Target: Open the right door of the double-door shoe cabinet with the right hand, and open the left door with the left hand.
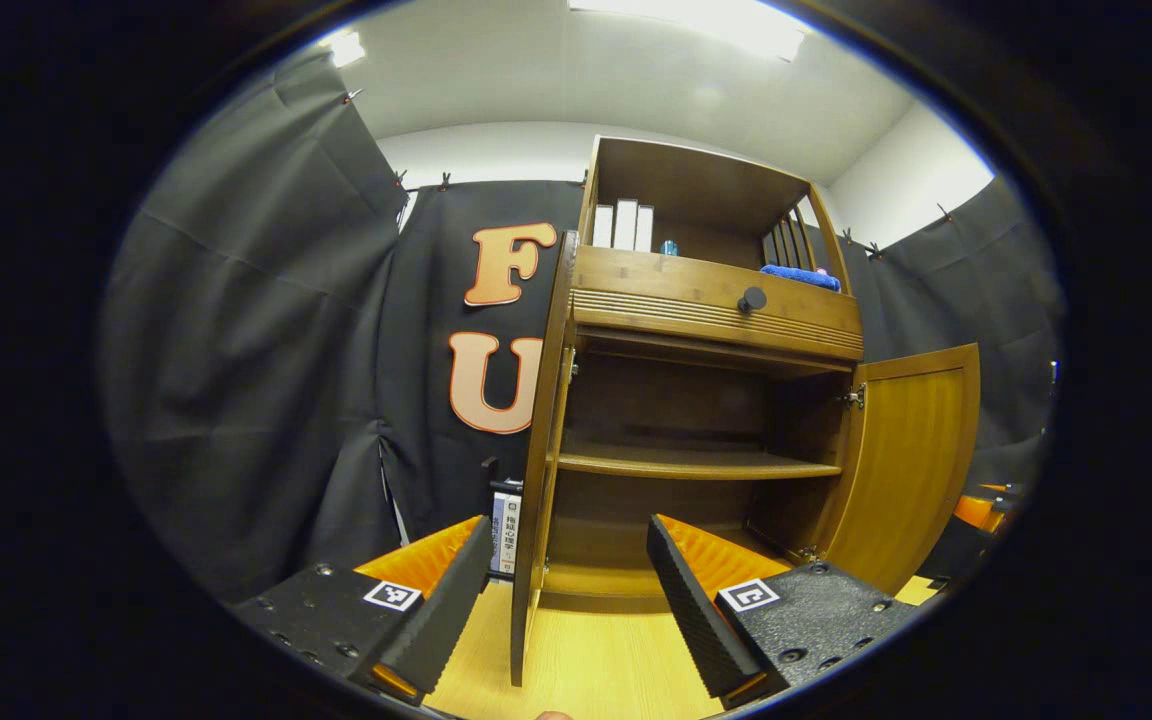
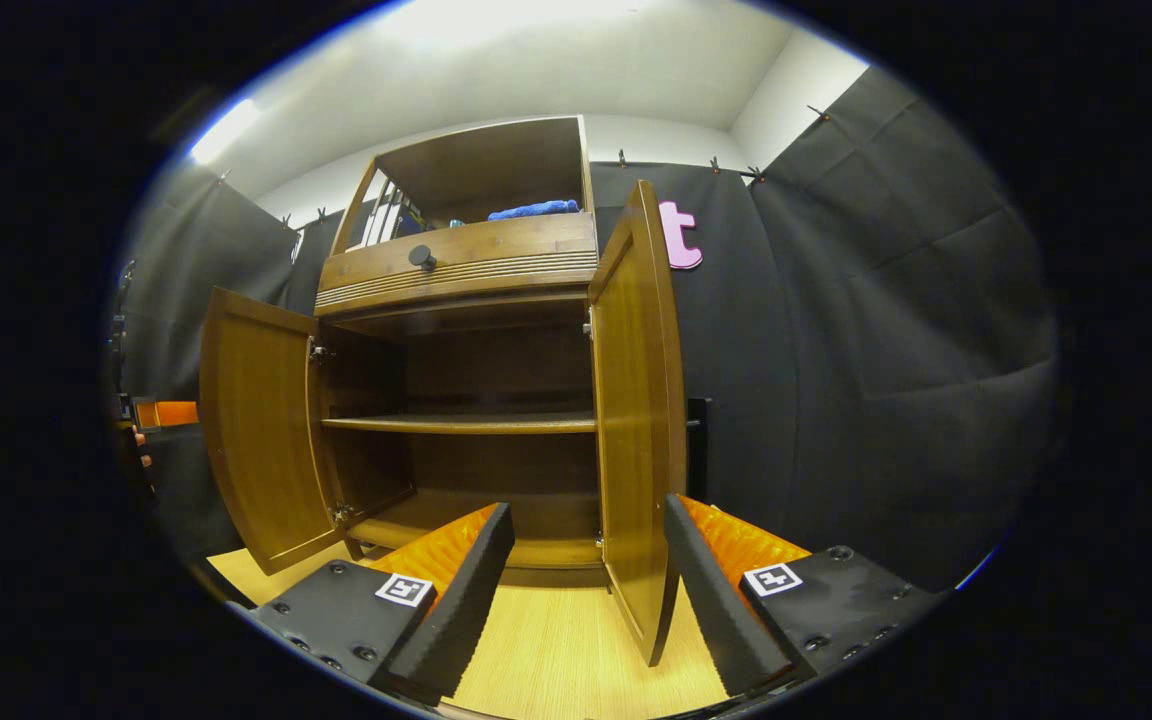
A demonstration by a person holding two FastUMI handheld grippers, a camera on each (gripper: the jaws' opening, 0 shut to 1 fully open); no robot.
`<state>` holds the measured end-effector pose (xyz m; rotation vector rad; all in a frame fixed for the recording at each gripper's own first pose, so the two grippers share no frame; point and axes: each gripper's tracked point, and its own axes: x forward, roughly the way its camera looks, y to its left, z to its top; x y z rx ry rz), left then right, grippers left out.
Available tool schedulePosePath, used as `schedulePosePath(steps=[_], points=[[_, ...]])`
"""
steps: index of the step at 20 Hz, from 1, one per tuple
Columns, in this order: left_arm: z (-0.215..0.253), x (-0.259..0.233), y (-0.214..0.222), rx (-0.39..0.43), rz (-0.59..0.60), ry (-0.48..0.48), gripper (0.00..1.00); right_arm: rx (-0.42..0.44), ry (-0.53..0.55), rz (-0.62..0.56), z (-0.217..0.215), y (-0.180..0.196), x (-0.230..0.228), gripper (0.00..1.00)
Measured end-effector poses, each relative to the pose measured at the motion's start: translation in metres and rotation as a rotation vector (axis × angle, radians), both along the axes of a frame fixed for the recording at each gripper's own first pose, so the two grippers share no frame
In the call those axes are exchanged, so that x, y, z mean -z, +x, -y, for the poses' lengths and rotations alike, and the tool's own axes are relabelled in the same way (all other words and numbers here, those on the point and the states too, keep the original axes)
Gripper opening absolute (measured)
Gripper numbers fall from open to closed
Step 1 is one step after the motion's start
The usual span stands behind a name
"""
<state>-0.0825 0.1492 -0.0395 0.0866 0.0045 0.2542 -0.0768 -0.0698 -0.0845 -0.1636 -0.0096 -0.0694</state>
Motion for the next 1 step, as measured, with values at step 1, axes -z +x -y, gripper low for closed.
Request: schedulePosePath(steps=[1], points=[[0.0005,-0.0004,-0.0004,0.000,0.001,0.000,0.89,0.001,-0.001,0.001,0.0011,-0.0004,0.0000,0.98]])
